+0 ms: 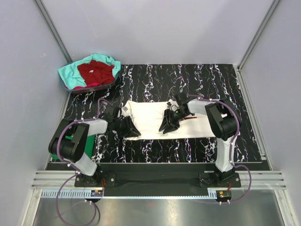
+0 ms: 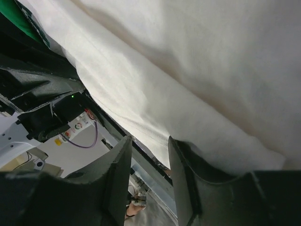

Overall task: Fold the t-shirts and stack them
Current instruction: Fold the tshirt

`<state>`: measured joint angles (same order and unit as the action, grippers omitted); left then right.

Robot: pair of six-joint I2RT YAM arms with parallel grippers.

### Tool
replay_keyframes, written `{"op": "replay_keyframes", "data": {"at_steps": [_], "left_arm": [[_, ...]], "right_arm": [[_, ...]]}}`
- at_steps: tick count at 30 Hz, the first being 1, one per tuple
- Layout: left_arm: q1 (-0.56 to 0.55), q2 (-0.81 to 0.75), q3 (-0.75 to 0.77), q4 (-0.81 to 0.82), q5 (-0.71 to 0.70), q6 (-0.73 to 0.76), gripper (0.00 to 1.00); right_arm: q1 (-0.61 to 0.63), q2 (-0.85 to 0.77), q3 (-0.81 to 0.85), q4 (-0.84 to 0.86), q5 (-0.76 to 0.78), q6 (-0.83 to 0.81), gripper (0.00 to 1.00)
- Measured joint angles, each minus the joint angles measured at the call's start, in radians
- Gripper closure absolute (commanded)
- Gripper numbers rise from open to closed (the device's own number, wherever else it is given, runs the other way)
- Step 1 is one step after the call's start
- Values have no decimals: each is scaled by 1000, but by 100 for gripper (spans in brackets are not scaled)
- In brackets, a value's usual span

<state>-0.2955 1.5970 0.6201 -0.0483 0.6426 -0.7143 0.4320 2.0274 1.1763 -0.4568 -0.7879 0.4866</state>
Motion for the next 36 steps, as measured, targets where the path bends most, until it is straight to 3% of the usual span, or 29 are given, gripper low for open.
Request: {"op": "replay_keyframes", "data": {"at_steps": [10, 17, 26, 30, 36], "left_arm": [[-3, -72, 11, -80, -54, 66, 64], [-3, -283, 103, -261, -128, 125, 51], [-3, -492, 175, -366, -176, 140, 47], [-3, -526, 150, -385, -177, 130, 47], [-3, -607, 135, -474, -188, 140, 47]], "right_arm": [[-18, -117, -3, -60, 138, -42, 29], [-6, -205, 105, -203, 359, -161, 0], [150, -231, 184, -219, 570, -504, 0], [214, -208, 201, -199, 602, -690, 0], [213, -75, 308, -178, 609, -872, 0]]}}
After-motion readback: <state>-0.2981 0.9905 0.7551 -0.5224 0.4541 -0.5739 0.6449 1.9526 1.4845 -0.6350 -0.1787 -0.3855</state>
